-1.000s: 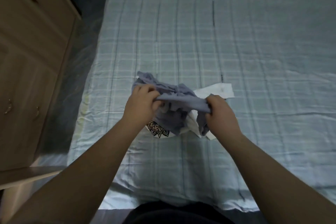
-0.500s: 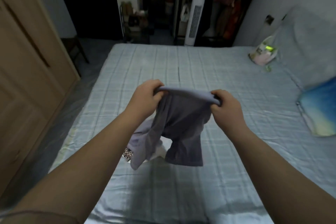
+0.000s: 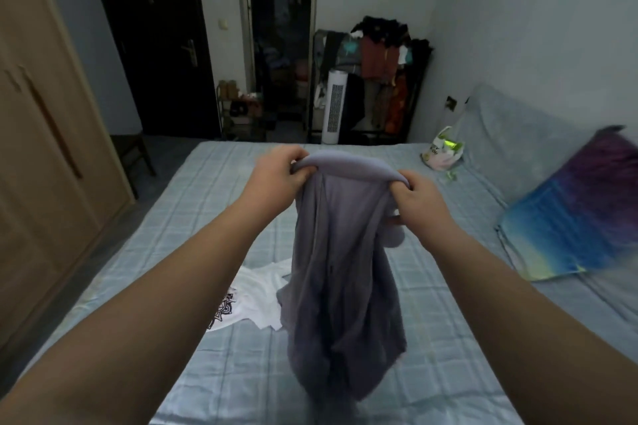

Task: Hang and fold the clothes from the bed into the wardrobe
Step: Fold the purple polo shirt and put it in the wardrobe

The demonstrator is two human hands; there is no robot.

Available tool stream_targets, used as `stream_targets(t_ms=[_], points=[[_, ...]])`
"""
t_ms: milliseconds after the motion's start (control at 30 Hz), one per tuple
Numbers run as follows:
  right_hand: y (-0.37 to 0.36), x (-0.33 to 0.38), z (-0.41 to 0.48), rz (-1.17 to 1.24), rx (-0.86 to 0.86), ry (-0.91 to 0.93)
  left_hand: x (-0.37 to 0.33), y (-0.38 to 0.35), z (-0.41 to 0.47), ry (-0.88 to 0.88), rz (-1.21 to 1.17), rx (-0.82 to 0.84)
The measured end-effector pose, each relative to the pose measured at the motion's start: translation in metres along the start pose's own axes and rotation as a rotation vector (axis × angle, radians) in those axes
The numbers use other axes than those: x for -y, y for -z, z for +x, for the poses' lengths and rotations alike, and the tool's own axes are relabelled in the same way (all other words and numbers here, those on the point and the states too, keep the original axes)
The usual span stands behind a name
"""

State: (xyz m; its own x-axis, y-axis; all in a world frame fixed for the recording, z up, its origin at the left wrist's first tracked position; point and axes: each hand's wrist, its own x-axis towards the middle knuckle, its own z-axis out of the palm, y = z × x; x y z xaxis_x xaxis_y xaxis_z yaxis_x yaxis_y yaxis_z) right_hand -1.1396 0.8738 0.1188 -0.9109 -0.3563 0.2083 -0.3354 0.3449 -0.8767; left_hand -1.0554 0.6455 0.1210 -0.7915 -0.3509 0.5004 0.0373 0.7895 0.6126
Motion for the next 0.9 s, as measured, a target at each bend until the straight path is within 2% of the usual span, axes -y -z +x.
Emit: stream_targets(t_ms=[167,300,400,467,533,567,600,700,800,900], points=[[0.024,0.008,-0.013,0.293,-0.01,-0.196,-0.03,-0.031,-0.002,0.095,0.147,0.153],[0.031,0.007,-0.013,0.534,-0.019,-0.277,-0.053,-0.056,-0.018,0.141,0.066,0.247],[0.035,0.008,-0.012,0.699,-0.013,-0.316,-0.069,-0.064,-0.038,0.047,0.062,0.298],[0.036,0.011,-0.014,0.752,0.007,-0.332,-0.079,-0.063,-0.053,-0.035,0.034,0.208],[0.036,0.015,-0.017,0.751,0.038,-0.319,-0.086,-0.062,-0.063,-0.198,0.057,0.075],[0.036,0.016,-0.017,0.749,0.044,-0.31,-0.089,-0.062,-0.067,-0.241,0.037,0.073],[0.037,0.017,-0.017,0.757,0.042,-0.305,-0.093,-0.062,-0.068,-0.224,-0.015,0.119],[0.039,0.017,-0.016,0.844,0.062,-0.3,-0.101,-0.065,-0.06,-0.015,-0.134,0.274],[0.045,0.019,-0.019,0.921,0.107,-0.247,-0.096,-0.07,-0.043,0.008,0.003,0.348],[0.058,0.015,-0.021,0.862,0.218,-0.161,-0.086,-0.072,-0.031,0.002,-0.095,0.341]])
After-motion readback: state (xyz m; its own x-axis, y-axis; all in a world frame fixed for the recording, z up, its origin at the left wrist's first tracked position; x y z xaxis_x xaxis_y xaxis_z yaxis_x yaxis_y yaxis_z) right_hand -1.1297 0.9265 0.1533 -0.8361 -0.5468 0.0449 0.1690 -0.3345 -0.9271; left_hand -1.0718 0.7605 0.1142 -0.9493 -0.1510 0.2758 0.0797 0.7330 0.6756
